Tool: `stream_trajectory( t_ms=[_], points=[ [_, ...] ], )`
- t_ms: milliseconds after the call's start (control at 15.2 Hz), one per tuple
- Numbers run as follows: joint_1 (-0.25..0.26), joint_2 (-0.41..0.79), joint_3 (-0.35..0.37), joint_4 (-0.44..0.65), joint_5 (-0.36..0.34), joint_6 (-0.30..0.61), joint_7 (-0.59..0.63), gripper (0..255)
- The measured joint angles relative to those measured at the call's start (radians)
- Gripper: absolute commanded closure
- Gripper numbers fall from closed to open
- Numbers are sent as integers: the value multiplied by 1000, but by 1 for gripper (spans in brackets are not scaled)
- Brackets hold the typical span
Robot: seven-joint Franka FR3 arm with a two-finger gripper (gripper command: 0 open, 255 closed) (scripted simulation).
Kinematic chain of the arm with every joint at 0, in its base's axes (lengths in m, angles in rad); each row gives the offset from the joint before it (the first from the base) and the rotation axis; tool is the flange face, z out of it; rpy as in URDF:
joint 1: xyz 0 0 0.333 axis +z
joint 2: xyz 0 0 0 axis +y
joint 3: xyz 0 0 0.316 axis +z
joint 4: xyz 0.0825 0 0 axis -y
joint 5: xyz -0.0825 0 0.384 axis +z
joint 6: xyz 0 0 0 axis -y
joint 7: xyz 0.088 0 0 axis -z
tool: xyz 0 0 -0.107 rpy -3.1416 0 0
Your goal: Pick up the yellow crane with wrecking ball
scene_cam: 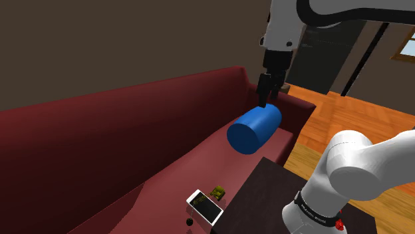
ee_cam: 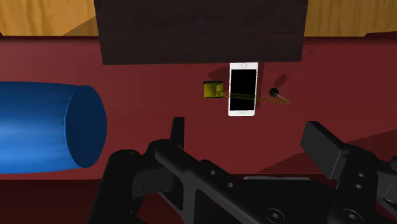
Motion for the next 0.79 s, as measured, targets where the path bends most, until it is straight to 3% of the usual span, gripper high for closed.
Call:
stream_trajectory(
  t_ms=[264,792],
  points=[
    [3,-13,7,-80,1,73,3,0],
    [16,3,38,-334,11,370,19,0]
  ],
)
